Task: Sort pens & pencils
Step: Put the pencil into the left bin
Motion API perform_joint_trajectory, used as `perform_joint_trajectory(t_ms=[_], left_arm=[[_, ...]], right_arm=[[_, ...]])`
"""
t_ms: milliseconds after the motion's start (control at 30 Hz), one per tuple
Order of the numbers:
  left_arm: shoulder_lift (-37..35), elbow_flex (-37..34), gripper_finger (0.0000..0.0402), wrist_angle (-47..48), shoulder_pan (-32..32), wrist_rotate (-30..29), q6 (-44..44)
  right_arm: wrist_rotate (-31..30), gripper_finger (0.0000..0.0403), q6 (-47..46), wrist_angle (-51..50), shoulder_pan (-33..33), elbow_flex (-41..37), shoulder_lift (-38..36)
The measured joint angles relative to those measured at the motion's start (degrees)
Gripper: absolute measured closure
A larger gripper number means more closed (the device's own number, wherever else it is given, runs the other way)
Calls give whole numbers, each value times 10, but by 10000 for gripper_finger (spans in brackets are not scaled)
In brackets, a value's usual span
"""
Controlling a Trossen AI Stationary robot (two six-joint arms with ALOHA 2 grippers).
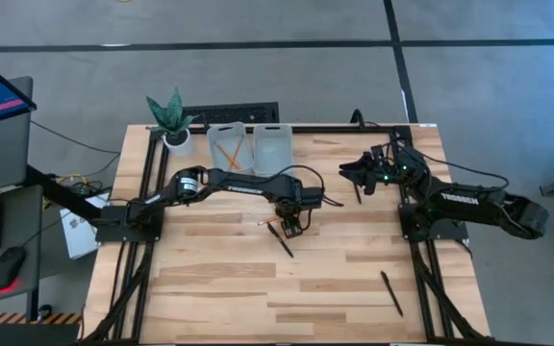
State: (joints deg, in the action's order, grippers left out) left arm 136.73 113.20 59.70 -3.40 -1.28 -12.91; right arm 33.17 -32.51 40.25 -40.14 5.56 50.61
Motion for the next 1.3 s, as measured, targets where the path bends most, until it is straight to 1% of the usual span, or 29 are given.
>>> perform_joint_trajectory(t_ms=[867,1000,1300], left_arm=[[1,-1,193,-5,0,4,-8],[1,-1,214,-5,0,4,-9],[1,-1,295,-7,0,4,-10]], right_arm=[[0,186,1,0,0,0,0],[0,186,1,0,0,0,0],[0,186,1,0,0,0,0]])
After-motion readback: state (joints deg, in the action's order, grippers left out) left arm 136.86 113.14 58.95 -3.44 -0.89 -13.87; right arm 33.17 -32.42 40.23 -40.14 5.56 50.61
